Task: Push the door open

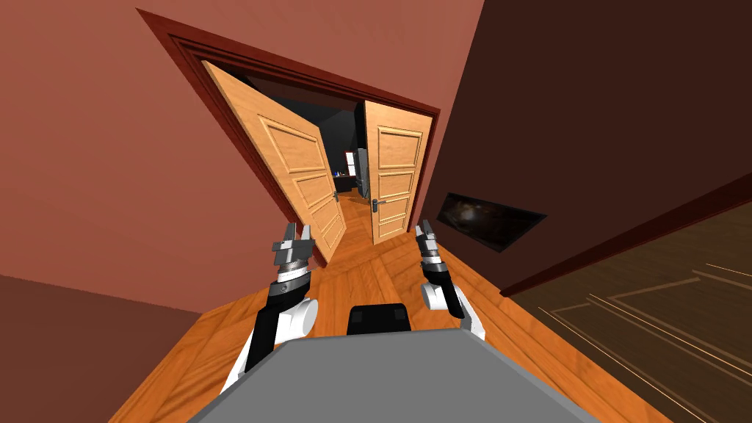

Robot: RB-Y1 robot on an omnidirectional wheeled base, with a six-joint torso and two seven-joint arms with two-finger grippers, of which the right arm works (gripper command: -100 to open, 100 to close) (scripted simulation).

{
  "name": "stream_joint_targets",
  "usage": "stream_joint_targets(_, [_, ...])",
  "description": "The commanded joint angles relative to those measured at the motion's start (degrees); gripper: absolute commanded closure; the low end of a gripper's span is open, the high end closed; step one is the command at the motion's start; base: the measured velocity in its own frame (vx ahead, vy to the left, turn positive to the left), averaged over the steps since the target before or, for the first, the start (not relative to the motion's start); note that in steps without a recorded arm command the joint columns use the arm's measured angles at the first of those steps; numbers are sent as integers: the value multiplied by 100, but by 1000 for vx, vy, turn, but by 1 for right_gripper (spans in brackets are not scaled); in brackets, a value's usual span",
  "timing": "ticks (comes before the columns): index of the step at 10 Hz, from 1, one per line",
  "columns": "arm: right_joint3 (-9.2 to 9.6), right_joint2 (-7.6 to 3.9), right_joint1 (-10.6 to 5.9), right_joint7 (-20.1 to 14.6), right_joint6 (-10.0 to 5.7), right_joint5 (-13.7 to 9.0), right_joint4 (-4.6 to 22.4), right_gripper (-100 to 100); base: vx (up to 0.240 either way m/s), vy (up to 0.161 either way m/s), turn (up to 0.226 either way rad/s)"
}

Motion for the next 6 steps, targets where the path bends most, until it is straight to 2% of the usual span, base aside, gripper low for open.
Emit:
stream_joint_targets(1, [99, -27, -107, -45, 17, -14, 162, -100, 99, -24, -75])
stream_joint_targets(2, [215, -61, -235, -98, 49, -32, 345, -100, 123, -26, -107])
stream_joint_targets(6, [469, -123, -515, -212, 118, -71, 744, -100, 123, -4, -65])
